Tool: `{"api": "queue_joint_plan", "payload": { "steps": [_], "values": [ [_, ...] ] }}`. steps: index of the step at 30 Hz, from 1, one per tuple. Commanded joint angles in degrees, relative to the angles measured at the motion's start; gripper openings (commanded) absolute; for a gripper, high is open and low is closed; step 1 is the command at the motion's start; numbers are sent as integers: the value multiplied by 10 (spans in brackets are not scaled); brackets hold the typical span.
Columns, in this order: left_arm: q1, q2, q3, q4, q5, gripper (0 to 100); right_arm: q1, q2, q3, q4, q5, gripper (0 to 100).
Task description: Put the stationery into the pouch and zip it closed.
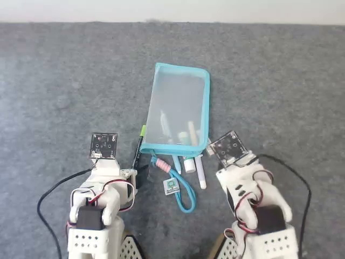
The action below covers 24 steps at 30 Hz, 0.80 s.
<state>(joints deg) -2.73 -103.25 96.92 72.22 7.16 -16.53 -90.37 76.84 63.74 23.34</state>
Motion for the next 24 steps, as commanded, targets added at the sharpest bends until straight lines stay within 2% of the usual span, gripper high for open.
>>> {"api": "queue_joint_plan", "payload": {
  "steps": [1, 6, 11, 15, 24],
  "values": [
    [0, -15, -6, 5, 4, 288, -75, 158, -163, 18, -1, 52],
    [0, -15, -6, 5, 4, 288, -218, 417, -300, 15, -19, 52],
    [0, -15, -6, 5, 4, 288, -316, 550, -352, -25, -47, 53],
    [0, -15, -6, 5, 4, 288, -341, 596, -352, -60, -48, 53],
    [2, -15, -6, 4, 9, 282, -341, 616, -352, -74, -53, 53]
  ]
}}
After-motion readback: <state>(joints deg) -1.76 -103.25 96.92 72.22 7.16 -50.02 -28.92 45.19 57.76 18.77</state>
